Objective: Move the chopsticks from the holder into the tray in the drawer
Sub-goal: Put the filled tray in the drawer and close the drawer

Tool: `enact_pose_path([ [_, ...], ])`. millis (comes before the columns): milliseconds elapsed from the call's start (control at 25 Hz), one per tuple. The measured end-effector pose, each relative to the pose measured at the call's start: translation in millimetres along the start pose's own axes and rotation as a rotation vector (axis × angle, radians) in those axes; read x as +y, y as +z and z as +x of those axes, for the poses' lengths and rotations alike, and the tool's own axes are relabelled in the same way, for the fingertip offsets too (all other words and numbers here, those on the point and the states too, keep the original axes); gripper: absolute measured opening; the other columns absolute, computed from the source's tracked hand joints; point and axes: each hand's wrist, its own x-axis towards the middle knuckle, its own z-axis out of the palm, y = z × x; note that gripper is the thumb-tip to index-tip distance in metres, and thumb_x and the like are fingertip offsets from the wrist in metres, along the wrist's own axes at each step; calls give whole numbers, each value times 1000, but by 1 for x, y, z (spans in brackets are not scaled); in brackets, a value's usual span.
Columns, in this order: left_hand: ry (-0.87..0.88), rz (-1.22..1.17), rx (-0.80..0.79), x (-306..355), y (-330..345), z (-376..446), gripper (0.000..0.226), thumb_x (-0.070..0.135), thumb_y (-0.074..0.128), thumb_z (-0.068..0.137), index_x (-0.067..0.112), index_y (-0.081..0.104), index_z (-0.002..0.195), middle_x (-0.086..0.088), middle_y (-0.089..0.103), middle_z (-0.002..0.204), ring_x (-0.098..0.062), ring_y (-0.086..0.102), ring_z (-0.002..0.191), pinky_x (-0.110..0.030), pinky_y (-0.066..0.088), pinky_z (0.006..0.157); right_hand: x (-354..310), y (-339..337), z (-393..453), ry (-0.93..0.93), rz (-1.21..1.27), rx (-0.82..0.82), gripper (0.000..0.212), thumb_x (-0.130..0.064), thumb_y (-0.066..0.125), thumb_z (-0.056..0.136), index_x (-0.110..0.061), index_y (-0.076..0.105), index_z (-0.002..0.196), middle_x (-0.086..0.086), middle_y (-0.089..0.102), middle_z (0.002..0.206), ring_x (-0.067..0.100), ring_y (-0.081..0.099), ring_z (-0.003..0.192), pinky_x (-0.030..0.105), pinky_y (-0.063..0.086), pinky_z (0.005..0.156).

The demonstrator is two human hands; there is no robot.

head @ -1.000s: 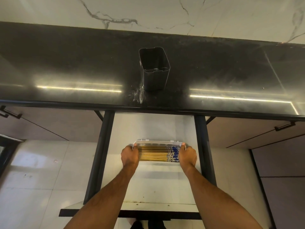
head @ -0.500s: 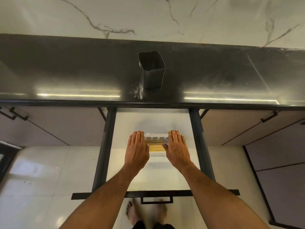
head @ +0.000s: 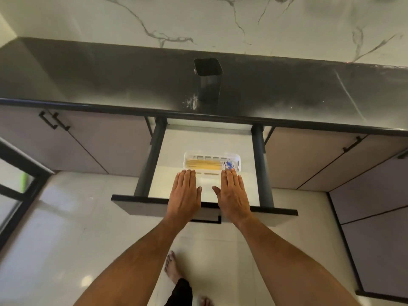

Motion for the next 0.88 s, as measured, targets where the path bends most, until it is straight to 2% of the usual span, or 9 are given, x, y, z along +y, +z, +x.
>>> enact_pose_path([
  [280,-24,6,-49,17,-8,-84,57,37,40,107,3,35,153,-17,44,155,-33,38,147,-47,27,124,-13,0,-86,0,44,-17,67,-46,35,107,-1,32,155,21,37,159,36,31,151,52,30,122],
  [440,-2,-7,-85,17,-1,-117,57,37,43,106,3,38,152,-17,47,154,-34,40,146,-47,29,123,-23,11,-122,-9,59,34,63,-41,48,105,1,40,151,22,46,153,38,40,146,52,37,118],
  [600,18,-35,-142,14,13,-142,55,36,46,105,4,42,150,-17,50,151,-37,46,142,-48,31,121,-34,31,-148,-101,72,16,55,-35,58,102,-1,51,145,20,56,146,38,52,137,50,43,114],
  [680,61,-21,-163,8,22,-140,52,32,49,105,3,45,148,-17,53,149,-38,50,139,-47,30,119,-38,40,-144,-91,81,-37,52,-31,59,102,-1,52,144,19,58,144,37,55,135,47,44,114],
  [800,111,10,-218,3,37,-127,48,28,49,106,5,46,148,-15,54,148,-35,52,137,-45,31,120,-36,49,-127,-125,73,-130,45,-28,51,105,-7,51,145,13,59,141,27,58,129,33,44,114],
  [880,135,28,-259,-1,50,-116,48,27,49,107,8,42,150,-12,51,151,-31,48,140,-42,28,122,-33,58,-113,-152,67,-164,44,-28,51,105,-11,49,146,10,58,142,23,57,126,32,43,114],
])
